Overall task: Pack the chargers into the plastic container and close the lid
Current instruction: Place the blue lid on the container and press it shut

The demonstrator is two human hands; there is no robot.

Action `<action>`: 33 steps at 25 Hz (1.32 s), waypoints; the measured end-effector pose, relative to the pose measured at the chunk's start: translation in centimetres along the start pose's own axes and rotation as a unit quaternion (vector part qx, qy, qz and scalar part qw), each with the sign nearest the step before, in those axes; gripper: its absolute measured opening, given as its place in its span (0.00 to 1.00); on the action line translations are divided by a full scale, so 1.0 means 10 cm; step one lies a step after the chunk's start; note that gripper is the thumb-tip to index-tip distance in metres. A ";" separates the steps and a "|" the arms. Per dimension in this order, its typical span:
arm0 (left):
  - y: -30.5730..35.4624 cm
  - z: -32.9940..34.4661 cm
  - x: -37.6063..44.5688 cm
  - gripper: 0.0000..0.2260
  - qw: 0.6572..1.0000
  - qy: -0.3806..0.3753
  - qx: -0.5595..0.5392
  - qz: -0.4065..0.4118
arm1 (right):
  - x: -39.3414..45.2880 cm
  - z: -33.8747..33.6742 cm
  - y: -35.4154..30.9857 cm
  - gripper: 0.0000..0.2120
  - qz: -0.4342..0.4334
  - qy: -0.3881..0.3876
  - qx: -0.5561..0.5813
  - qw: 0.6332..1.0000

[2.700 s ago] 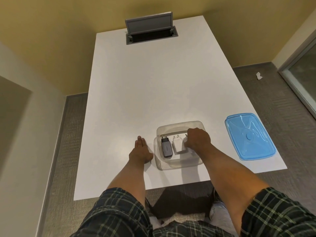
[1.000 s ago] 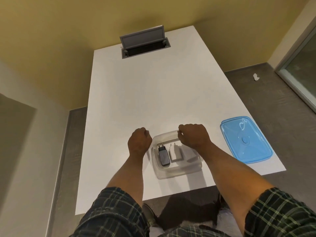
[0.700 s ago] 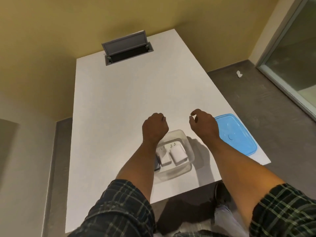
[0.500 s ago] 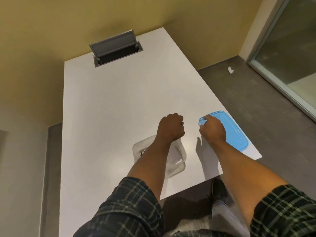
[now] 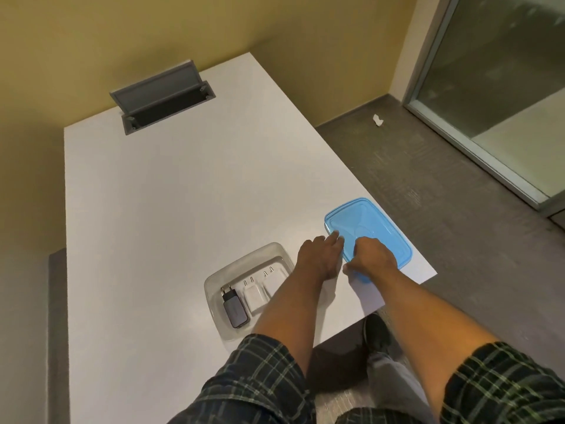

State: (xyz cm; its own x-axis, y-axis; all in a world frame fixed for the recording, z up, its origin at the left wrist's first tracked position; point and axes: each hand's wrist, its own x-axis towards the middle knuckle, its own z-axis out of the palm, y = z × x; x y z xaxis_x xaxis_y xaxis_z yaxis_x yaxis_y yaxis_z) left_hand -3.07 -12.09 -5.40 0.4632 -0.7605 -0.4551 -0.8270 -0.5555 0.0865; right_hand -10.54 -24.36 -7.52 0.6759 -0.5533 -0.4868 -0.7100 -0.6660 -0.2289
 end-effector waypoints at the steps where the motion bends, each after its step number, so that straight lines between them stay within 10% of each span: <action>1: 0.01 0.01 0.02 0.31 1.000 -0.008 -0.004 0.003 | 0.02 0.02 0.01 0.20 -0.008 0.009 0.003 1.000; 23: -0.26 -0.03 0.11 0.25 0.991 0.098 -0.084 -0.030 | 0.01 0.12 -0.13 0.09 -0.163 0.194 -0.004 0.967; 33: -0.60 -0.27 0.23 0.37 0.867 0.281 -0.340 -0.230 | 0.24 -0.59 -0.65 0.04 -0.167 0.172 0.410 0.880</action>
State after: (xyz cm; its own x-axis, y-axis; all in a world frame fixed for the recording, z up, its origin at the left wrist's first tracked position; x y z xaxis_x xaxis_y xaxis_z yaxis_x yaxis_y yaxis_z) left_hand 3.87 -11.42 -4.57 0.9350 -0.3424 -0.0922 -0.2220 -0.7680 0.6007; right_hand -3.14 -24.31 -2.20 0.7935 -0.6080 -0.0259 -0.2693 -0.3125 -0.9110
